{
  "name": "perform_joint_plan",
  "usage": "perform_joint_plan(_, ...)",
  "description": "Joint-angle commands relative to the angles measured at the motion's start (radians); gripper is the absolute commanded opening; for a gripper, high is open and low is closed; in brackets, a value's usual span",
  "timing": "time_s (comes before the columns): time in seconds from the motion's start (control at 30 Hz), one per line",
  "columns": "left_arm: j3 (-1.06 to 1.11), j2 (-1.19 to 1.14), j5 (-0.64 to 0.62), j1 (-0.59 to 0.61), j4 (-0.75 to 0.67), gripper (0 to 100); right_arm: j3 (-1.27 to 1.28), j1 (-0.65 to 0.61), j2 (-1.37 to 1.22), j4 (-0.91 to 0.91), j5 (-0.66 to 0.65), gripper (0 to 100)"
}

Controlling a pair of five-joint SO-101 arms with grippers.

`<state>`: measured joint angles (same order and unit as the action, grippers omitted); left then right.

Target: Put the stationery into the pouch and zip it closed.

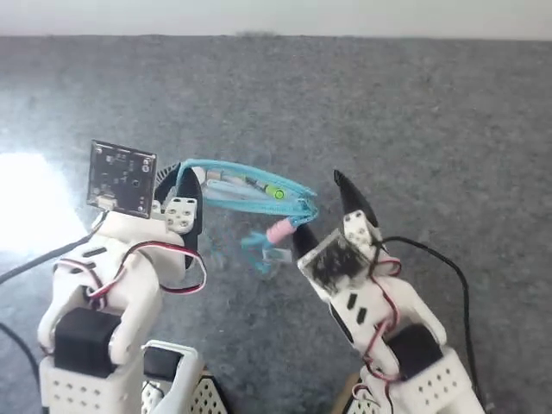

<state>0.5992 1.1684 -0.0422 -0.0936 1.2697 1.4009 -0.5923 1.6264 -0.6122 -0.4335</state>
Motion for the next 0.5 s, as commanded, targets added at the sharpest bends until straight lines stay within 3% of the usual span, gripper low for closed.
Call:
perform_joint_plan(0.0,-0.035,-0.002,0.008,-0.009,-0.002,1,-0.002,0.019,0.214,-0.096,-0.034,27.0)
perform_joint_plan(0.47,0.002,0.000,0.021,-0.015,-0.008,1,-0.068,-0.077,0.117,-0.074,-0.025,27.3)
